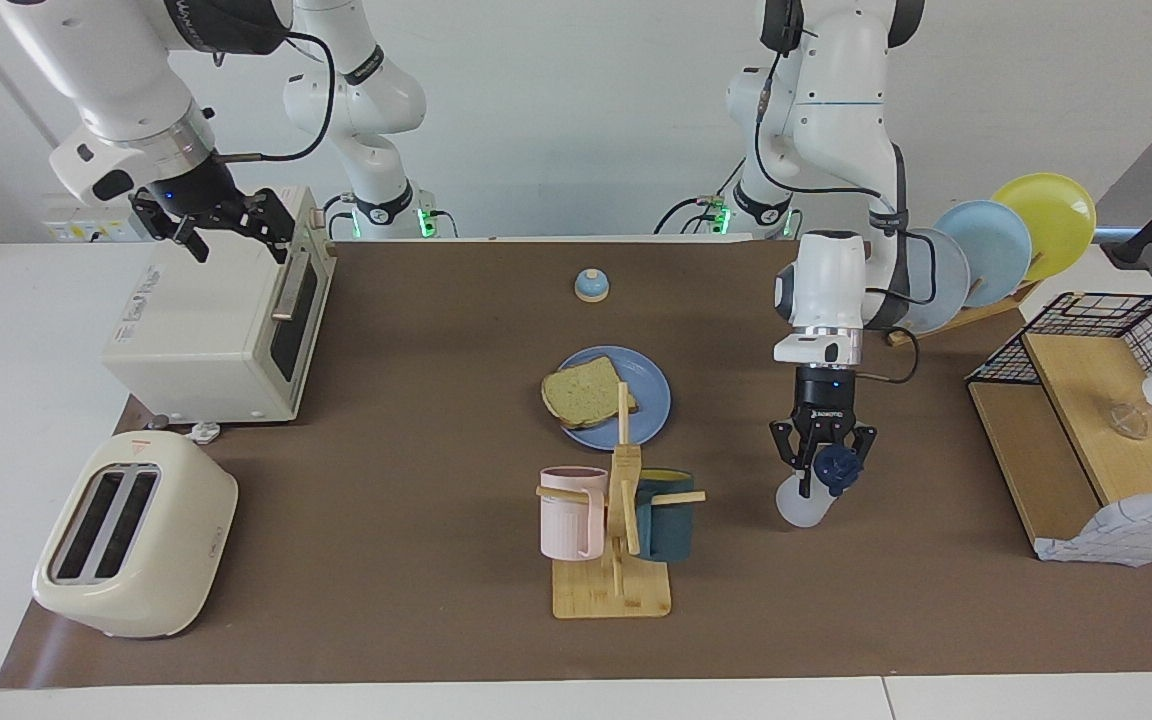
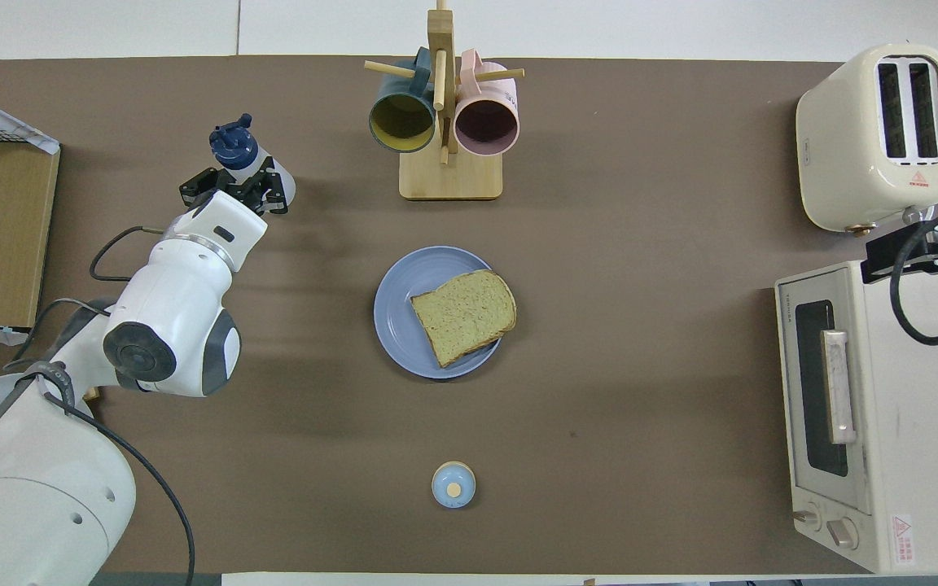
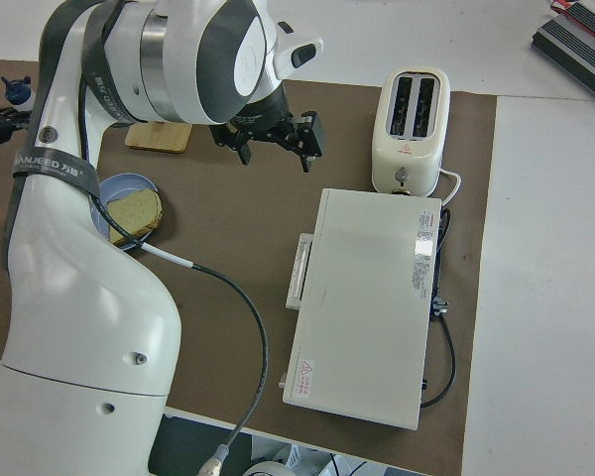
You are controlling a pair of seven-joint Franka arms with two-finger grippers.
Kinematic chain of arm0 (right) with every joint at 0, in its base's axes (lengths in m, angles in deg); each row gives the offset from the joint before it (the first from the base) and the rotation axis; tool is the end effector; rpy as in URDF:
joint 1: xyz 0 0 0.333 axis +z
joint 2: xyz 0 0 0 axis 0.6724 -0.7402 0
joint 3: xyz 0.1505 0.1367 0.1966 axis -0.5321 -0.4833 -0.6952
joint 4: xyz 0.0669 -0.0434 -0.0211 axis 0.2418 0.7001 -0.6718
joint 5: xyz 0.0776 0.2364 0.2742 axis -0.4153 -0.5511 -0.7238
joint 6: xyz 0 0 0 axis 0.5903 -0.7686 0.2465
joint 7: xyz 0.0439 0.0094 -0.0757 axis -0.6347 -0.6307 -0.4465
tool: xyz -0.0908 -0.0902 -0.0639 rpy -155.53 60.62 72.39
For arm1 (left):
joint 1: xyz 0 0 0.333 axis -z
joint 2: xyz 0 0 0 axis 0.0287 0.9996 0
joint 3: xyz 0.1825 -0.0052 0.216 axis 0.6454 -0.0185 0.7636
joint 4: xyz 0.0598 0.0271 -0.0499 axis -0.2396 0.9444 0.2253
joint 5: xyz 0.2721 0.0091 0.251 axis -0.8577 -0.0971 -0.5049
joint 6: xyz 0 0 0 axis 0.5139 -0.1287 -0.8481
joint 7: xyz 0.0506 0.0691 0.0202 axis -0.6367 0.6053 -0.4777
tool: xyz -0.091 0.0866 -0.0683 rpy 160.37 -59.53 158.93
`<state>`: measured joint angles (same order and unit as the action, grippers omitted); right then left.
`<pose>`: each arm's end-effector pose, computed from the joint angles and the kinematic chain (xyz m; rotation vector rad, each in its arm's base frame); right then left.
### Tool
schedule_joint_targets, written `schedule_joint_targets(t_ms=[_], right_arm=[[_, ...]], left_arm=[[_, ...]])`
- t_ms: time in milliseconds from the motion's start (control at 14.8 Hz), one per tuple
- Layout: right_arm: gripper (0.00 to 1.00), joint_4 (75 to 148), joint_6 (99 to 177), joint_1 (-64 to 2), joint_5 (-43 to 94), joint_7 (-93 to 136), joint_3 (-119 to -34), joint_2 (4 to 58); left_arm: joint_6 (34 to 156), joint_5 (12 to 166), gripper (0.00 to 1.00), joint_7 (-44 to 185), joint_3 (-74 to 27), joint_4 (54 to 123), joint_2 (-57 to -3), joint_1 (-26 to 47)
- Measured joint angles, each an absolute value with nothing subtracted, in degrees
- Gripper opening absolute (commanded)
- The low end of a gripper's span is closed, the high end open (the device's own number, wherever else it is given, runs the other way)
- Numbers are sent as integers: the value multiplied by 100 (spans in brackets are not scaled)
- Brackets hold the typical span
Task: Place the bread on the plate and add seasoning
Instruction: 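Lower the bottle onto the table and open the left gripper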
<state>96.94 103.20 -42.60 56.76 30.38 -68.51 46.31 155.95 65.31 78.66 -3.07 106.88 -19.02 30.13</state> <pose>0.5113 -0.0114 0.5552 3.1207 -0.0637 -0.1731 0.5851 -0.1550 0.2898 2.7447 -0.2366 1.3357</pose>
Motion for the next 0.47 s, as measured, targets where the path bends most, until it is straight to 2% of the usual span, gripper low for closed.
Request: schedule_joint_targets(t_ms=[475], right_arm=[[100, 9694, 10320, -4260, 5676, 3038, -6851, 4631]], left_arm=[[15619, 6531, 0, 7866, -307, 10784, -1819, 3051]])
